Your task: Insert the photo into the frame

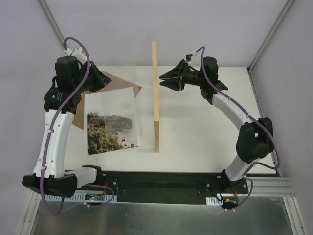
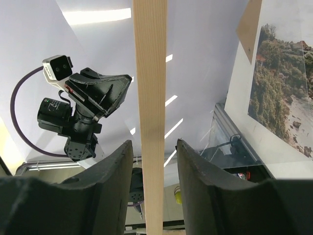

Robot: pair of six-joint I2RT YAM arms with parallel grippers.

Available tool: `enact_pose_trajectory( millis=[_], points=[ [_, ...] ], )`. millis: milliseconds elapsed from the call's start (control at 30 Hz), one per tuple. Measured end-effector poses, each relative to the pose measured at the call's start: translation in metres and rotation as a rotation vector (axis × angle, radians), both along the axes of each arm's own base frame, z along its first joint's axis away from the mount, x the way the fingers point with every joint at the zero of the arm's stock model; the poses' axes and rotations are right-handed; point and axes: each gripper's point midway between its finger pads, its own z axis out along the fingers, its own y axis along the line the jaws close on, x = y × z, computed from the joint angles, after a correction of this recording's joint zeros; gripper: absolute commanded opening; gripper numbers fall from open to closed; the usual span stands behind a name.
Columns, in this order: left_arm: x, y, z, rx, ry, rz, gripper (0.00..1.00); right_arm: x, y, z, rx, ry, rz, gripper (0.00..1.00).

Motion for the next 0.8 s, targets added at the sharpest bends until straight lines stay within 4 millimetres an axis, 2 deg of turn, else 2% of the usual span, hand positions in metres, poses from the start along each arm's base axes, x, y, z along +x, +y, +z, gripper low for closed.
enact_pose_trajectory(
  millis=[167, 300, 567, 667, 800],
  points=[
    [0.000, -0.004, -0.002, 0.006, 0.004, -0.006, 0.00, 0.001, -0.004, 0.008, -0.073, -0.049, -0.008, 0.54],
    [0.001, -0.016, -0.006, 0.009, 0.018, -0.038, 0.00, 0.002, -0.009, 0.021, -0.175, -0.119, -0.040, 0.62],
    [0.000, -0.047, -0.014, 0.027, 0.040, -0.118, 0.00, 0.005, -0.028, 0.075, -0.490, -0.372, -0.174, 0.70],
    [0.000, -0.049, -0.015, 0.033, 0.041, -0.116, 0.00, 0.008, -0.039, 0.070, -0.621, -0.414, -0.216, 0.72],
    [0.000, -0.050, -0.015, 0.038, 0.040, -0.114, 0.00, 0.011, -0.055, 0.036, -0.825, -0.401, -0.236, 0.75]
  ],
)
